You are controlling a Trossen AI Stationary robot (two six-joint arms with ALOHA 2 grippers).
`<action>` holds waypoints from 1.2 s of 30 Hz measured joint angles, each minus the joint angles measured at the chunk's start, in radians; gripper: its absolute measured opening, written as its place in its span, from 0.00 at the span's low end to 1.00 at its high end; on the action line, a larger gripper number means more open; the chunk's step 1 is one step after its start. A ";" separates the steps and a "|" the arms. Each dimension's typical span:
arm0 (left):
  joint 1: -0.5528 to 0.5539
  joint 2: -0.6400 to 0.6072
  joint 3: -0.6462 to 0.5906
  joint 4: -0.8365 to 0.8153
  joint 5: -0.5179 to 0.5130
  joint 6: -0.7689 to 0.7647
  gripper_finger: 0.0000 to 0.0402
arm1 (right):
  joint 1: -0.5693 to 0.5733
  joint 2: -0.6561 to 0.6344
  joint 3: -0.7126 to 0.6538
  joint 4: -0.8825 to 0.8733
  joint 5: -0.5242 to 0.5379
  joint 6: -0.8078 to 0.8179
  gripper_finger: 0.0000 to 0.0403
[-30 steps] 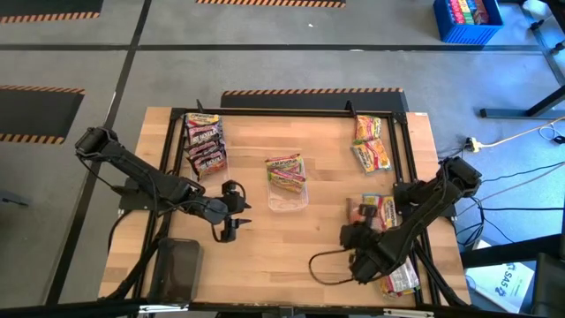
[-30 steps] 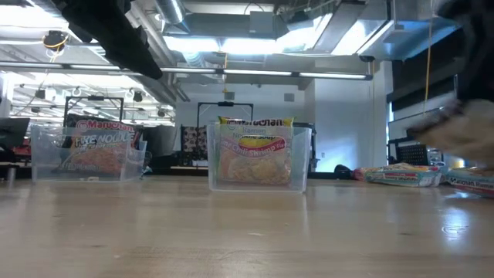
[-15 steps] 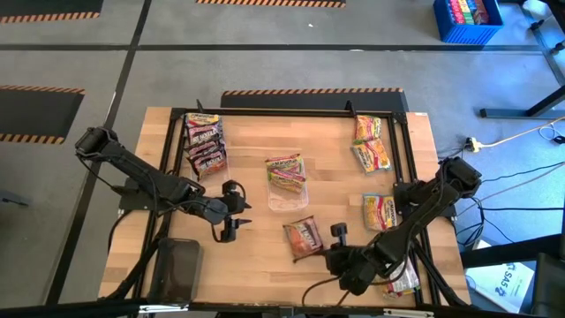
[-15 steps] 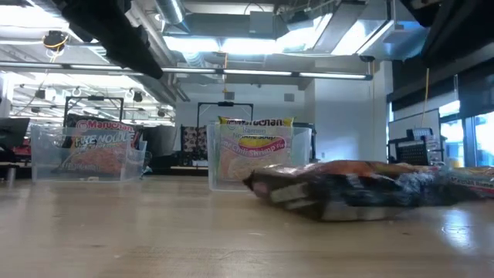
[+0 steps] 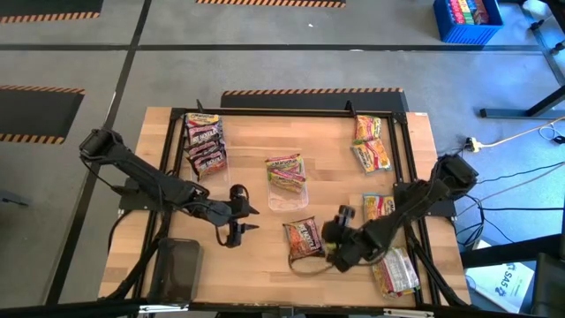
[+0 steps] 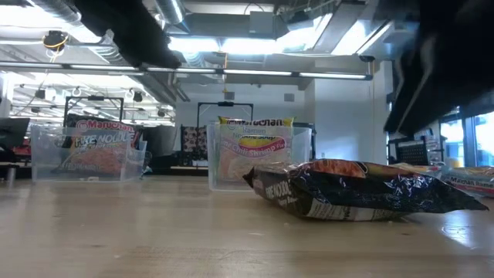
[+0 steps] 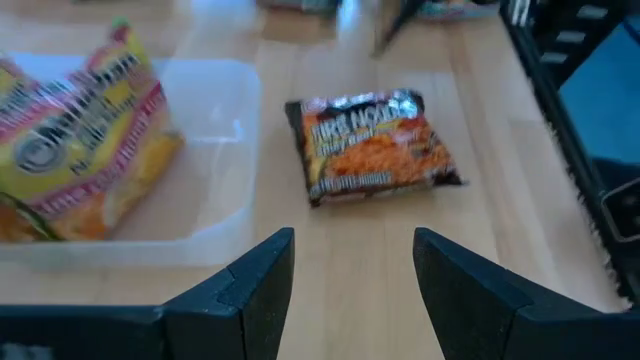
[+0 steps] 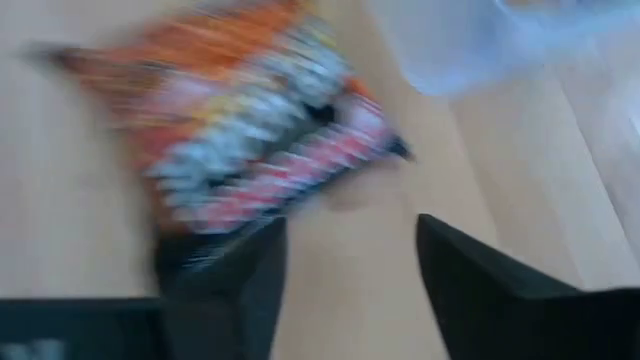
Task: Sort Maruchan noodles
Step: Put the black noodle pack into the left transparent bin
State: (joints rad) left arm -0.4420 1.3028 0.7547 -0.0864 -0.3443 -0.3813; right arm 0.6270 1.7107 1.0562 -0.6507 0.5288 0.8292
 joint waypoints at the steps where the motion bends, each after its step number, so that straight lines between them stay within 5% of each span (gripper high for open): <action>1: 0.000 0.019 0.000 0.014 0.001 0.001 0.50 | -0.012 0.000 -0.027 0.004 0.001 0.030 0.57; 7: 0.000 0.142 0.000 0.151 0.019 0.031 0.50 | -0.040 -0.050 -0.202 0.258 -0.106 0.051 0.70; 18: 0.000 0.345 0.096 0.218 0.044 0.085 0.50 | -0.120 -0.156 -0.475 0.822 -0.271 0.137 0.67; 36: 0.006 0.498 0.145 0.267 0.052 0.097 0.50 | -0.124 -0.055 -0.495 0.959 -0.252 0.353 0.67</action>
State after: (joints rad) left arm -0.4359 1.8008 0.8997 0.1805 -0.2923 -0.2844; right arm 0.5034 1.6560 0.5610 0.3085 0.2768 1.1820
